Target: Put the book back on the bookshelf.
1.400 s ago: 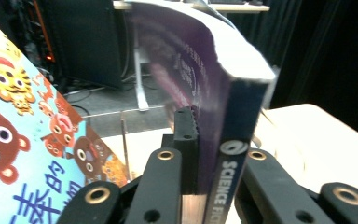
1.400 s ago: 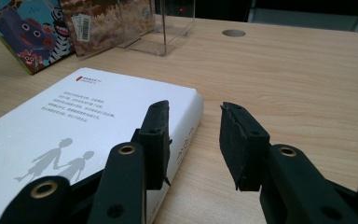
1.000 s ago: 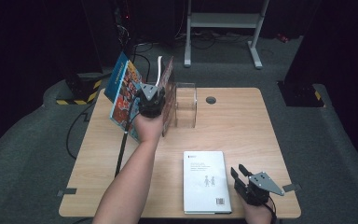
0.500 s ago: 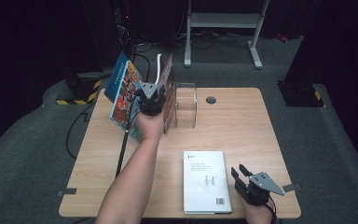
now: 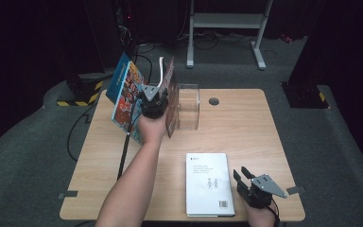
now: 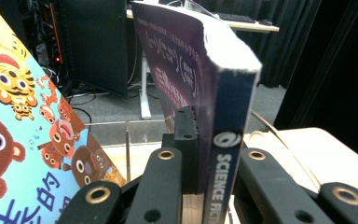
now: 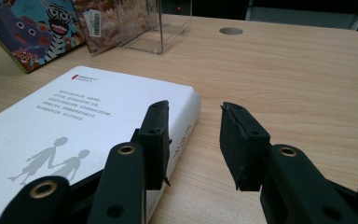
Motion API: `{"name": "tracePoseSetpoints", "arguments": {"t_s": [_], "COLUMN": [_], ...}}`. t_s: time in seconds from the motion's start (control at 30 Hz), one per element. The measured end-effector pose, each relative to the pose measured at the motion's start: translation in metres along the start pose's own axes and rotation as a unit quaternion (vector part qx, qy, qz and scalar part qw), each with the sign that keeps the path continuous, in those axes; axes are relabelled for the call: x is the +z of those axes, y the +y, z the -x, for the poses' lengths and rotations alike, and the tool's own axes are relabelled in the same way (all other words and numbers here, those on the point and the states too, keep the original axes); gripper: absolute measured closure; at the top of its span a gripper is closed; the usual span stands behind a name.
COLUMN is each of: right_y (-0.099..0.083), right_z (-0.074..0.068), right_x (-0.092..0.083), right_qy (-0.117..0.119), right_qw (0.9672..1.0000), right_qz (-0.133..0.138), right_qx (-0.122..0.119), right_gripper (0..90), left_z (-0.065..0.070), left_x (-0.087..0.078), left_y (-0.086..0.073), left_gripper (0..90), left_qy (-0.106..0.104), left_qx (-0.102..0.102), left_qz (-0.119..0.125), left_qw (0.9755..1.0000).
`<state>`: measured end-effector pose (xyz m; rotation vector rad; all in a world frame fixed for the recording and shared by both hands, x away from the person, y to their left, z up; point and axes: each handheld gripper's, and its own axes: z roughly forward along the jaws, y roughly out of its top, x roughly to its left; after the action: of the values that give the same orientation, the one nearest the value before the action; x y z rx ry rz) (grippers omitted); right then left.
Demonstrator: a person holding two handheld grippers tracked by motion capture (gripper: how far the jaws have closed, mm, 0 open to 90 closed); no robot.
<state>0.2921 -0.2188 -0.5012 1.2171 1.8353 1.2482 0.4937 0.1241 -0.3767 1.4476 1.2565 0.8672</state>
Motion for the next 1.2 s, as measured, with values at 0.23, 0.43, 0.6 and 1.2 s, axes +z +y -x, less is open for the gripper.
{"name": "tracePoseSetpoints", "arguments": {"t_s": [0.23,0.43,0.6,1.2], "right_y": [0.000,0.000,-0.001,-0.002], "right_z": [-0.001,-0.002,-0.002,-0.003], "right_x": [0.000,0.000,0.002,0.003], "right_qy": [0.002,0.001,0.003,0.002], "right_qw": [1.0000,1.0000,1.0000,1.0000], "right_qz": [0.000,0.001,-0.002,-0.005], "right_qx": [0.001,0.000,0.000,-0.003], "right_gripper": [62.8,62.7,62.6,62.4], "left_z": [-0.004,-0.010,-0.016,-0.029], "left_x": [-0.001,0.000,-0.001,-0.003], "left_y": [0.004,0.005,0.005,0.002], "left_gripper": [77.4,75.1,73.9,63.4], "left_qy": [0.003,0.014,0.022,0.034], "left_qx": [0.011,0.015,0.028,0.023], "left_qz": [-0.024,-0.037,-0.043,-0.057], "left_qw": [0.9996,0.9991,0.9984,0.9975]}}
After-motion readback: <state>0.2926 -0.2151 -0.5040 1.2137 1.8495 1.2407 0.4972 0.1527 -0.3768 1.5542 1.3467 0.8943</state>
